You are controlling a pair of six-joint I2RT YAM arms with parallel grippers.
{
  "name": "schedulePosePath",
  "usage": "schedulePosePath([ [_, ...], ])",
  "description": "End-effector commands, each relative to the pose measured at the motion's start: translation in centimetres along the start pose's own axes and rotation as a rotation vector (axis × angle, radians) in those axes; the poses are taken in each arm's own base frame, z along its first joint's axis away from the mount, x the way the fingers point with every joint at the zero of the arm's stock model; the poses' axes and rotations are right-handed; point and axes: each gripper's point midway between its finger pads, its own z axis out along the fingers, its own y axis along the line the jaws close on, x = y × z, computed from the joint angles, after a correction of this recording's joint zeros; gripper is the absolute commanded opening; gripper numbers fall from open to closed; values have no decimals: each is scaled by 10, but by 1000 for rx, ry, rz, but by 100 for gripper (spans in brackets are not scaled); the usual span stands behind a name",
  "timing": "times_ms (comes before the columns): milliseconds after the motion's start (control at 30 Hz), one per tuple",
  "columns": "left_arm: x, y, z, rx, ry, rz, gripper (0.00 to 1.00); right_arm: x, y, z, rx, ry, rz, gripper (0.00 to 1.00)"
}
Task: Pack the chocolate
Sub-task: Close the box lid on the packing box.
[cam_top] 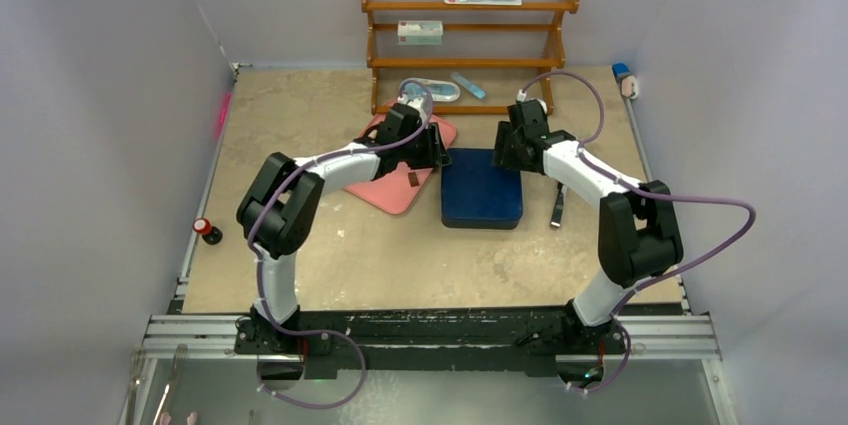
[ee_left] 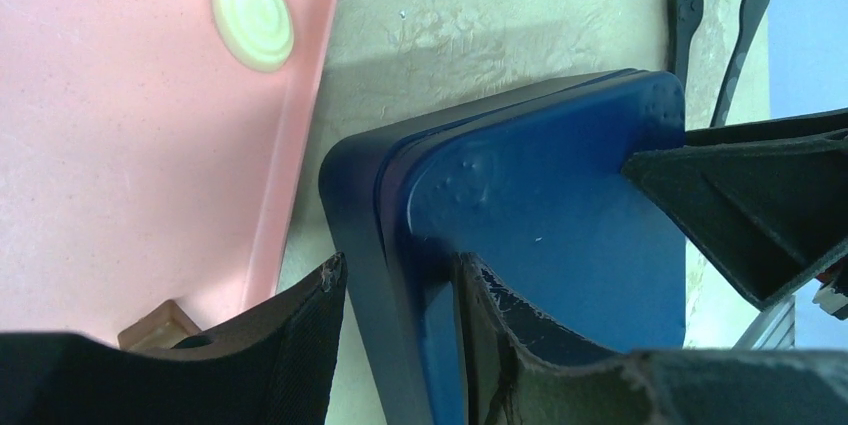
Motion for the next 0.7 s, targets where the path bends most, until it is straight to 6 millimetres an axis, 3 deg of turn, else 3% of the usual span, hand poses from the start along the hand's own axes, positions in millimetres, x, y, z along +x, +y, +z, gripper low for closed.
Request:
schedulePosePath([
  [0, -19, -10, 5, 52, -38, -10, 41, -1, 1, 9, -10, 16, -11, 64],
  [433, -13, -2, 15, 42, -17, -25, 42, 13, -4, 19, -1, 63, -5, 64],
  [667, -25, -7, 3, 50, -68, -20, 46, -6, -4, 3, -10, -18, -5, 65],
])
